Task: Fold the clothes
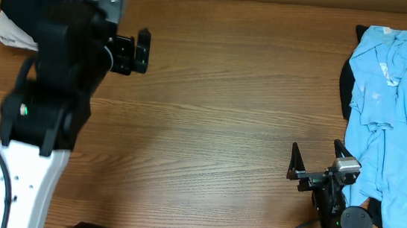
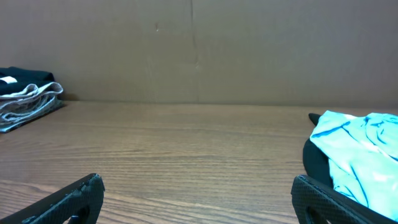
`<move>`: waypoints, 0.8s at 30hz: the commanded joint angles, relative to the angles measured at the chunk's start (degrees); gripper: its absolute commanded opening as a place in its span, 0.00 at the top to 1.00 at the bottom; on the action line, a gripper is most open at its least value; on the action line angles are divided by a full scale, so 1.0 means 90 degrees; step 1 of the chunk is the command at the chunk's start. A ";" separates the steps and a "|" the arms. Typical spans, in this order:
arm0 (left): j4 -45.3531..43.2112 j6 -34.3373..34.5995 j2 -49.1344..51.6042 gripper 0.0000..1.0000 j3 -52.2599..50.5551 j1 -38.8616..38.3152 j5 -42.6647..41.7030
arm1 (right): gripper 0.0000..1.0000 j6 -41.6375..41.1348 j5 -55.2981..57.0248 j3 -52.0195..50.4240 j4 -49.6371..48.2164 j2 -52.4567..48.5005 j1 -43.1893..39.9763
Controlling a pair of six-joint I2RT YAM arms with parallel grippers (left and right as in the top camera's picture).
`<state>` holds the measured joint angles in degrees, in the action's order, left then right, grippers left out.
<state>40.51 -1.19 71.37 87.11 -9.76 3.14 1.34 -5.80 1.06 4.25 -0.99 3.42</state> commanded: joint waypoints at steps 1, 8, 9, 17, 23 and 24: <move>-0.1365 0.0240 -0.0913 0.00 -0.1552 0.0236 -0.0682 | 0.00 0.0022 -0.0032 -0.0068 -0.0024 0.0056 0.0029; -0.3927 0.0903 -0.3305 0.00 -0.5032 0.0648 -0.0678 | 0.00 0.0022 -0.0032 -0.0068 -0.0024 0.0056 0.0029; -0.4082 0.0906 -0.3611 0.00 -0.5399 0.0707 -0.0678 | 0.00 0.0022 -0.0034 -0.0068 -0.0024 0.0056 0.0029; -0.4673 0.0979 -0.6203 0.00 -0.7929 0.1013 -0.0653 | 0.00 0.0022 -0.0034 -0.0068 -0.0024 0.0056 0.0029; -0.4682 0.1180 -0.7356 0.00 -0.8949 0.1022 -0.0418 | 0.00 0.0022 -0.0032 -0.0068 -0.0024 0.0056 0.0029; -0.4685 0.1180 -0.7470 0.00 -0.9073 0.1042 -0.0420 | 0.00 0.0022 -0.0032 -0.0068 -0.0024 0.0056 0.0029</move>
<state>-1.30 7.64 8.27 9.43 -1.08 -1.89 1.48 -5.80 1.06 4.32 -0.95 3.42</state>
